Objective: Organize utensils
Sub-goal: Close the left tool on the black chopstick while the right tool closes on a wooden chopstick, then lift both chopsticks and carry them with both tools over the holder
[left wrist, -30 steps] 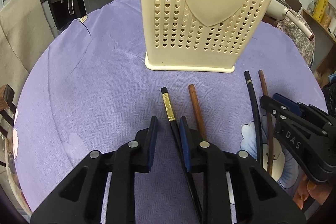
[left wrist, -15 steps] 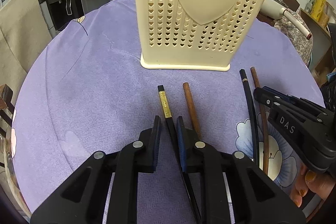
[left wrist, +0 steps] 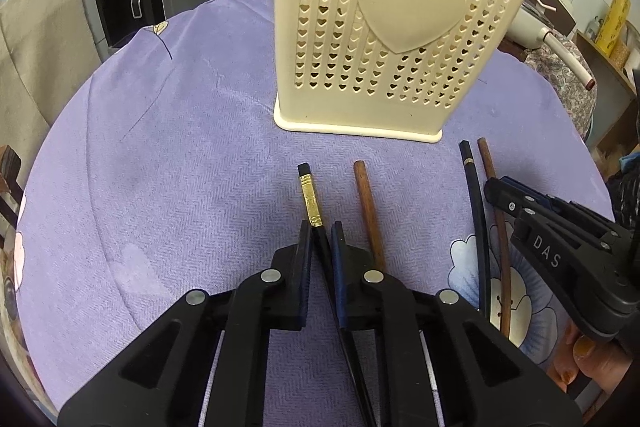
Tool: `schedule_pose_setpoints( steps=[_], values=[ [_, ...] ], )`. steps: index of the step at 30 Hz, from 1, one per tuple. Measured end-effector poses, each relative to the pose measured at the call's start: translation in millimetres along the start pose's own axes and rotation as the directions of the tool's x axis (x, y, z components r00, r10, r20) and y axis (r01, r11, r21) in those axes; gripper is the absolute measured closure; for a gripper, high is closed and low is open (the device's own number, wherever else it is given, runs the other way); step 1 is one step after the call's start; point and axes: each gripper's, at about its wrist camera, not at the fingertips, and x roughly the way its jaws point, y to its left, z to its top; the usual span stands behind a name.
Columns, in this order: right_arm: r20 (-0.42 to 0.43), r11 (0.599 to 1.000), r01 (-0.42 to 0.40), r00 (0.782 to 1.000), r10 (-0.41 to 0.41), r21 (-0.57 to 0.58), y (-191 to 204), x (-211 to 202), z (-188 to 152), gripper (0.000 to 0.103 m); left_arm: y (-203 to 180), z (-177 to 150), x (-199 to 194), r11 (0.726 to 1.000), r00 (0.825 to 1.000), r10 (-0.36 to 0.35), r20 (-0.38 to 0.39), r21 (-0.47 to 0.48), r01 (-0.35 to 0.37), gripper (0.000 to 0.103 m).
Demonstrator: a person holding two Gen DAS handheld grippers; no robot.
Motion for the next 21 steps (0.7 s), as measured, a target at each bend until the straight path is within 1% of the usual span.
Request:
schedule_pose_setpoints(
  steps=[4, 7, 15, 21],
  values=[
    [0.0, 0.999, -0.027, 1.0, 0.027, 0.018, -4, 0, 0, 0.094, 3, 1, 0, 1.0, 1.0, -0.004, -0.002, -0.01, 0.004, 0.096],
    [-0.001, 0.999, -0.043, 0.999, 0.043, 0.031, -7, -1, 0, 0.095, 3, 1, 0, 1.0, 1.0, -0.006, -0.001, -0.015, 0.006, 0.096],
    [-0.001, 0.998, -0.052, 0.999, 0.052, 0.038, -6, -1, -2, 0.095, 4, 1, 1, 1.0, 1.0, -0.012, -0.003, -0.019, 0.012, 0.096],
    [0.002, 0.993, -0.091, 0.996, 0.091, 0.077, -12, -4, -3, 0.096, 10, 4, 3, 0.999, 1.0, -0.029, -0.007, -0.036, 0.028, 0.096]
  ],
)
